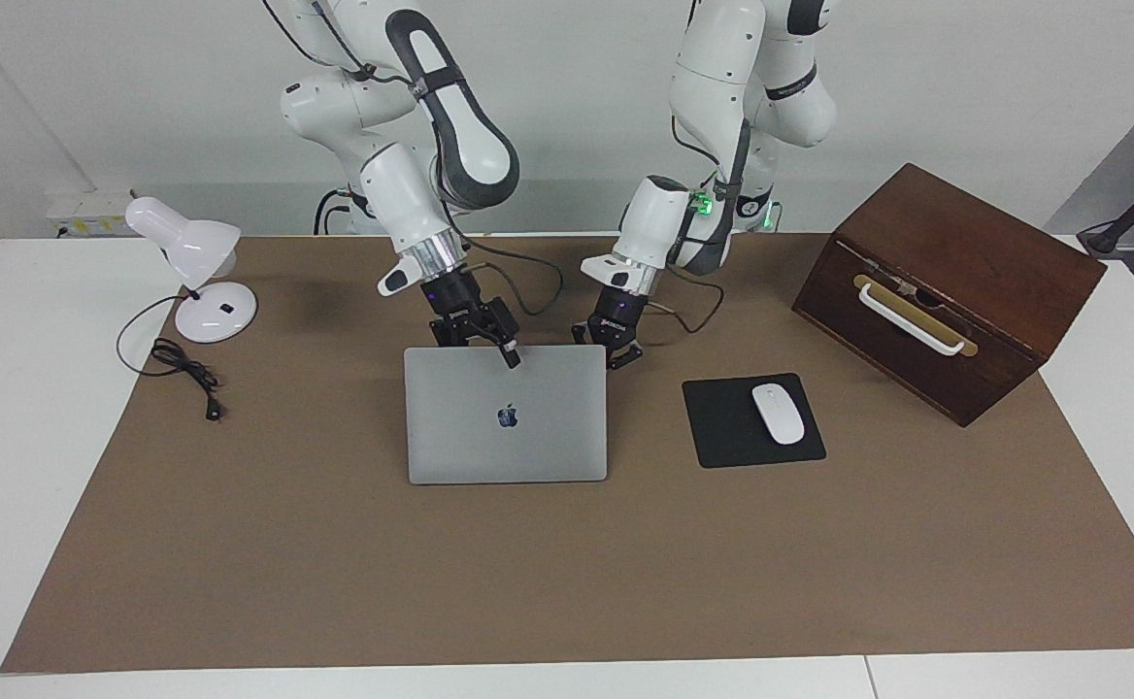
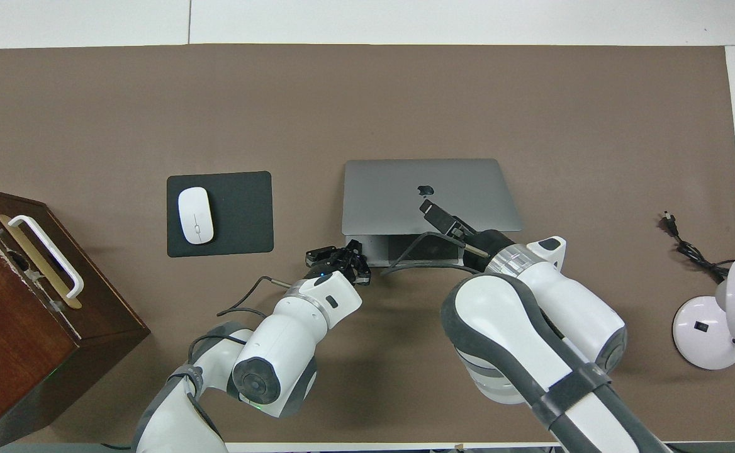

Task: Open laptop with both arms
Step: 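Hold the laptop base with the left gripper while the right gripper lifts the lid, then push the laptop lid upright and back with the right gripper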

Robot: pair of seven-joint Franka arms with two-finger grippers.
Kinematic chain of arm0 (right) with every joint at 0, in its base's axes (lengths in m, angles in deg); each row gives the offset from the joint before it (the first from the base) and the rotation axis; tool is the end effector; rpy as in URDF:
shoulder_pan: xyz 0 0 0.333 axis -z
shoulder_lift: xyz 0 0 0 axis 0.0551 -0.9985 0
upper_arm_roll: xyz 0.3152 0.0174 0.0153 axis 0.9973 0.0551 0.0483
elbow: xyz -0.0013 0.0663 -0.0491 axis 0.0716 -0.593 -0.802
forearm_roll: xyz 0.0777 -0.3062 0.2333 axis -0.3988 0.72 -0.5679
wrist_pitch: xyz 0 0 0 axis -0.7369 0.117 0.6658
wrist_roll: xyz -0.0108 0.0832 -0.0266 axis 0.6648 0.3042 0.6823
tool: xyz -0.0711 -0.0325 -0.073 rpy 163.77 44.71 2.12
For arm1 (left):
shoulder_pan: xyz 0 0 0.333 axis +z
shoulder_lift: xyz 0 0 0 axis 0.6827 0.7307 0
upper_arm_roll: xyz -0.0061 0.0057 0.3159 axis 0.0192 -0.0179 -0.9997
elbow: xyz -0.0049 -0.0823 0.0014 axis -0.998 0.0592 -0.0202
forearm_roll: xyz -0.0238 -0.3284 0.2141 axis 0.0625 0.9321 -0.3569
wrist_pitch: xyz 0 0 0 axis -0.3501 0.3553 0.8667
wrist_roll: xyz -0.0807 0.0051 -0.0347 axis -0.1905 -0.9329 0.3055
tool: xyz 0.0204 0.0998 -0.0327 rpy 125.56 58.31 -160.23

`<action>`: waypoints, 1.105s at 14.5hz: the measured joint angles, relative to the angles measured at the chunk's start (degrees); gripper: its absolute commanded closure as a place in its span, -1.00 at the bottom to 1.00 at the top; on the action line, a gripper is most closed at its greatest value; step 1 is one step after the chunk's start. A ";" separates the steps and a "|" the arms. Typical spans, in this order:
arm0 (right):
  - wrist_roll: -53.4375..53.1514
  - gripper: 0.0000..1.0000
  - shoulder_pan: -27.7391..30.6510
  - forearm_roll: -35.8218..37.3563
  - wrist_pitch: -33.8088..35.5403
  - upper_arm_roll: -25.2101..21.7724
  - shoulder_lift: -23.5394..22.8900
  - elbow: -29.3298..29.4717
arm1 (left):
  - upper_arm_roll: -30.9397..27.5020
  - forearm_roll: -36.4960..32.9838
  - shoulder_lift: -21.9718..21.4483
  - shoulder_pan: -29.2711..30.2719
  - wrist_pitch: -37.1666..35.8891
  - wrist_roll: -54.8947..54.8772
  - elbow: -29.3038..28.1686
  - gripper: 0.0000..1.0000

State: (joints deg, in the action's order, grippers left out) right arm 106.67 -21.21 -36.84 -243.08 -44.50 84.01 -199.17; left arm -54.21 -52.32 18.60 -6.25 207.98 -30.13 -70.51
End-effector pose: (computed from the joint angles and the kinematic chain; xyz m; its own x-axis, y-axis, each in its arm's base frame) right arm 0.4742 0.2086 0.3573 0.7813 -0.5318 0.3266 -0.2428 -0.7411 -0.6259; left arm 0.3941 -0.3507 0.2665 0.7440 -0.1822 0.6429 -0.3870 -0.9018 0.1923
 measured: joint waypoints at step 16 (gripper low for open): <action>-0.39 -1.00 2.53 2.57 1.50 -0.02 -3.31 8.84 | 0.01 0.00 0.06 0.02 0.00 -0.96 0.08 1.00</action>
State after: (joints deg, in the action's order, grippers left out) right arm 106.28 -18.68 -34.26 -241.59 -44.52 80.70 -190.32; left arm -54.20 -52.33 18.66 -6.23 207.98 -31.08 -70.43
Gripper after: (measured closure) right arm 0.000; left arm 0.991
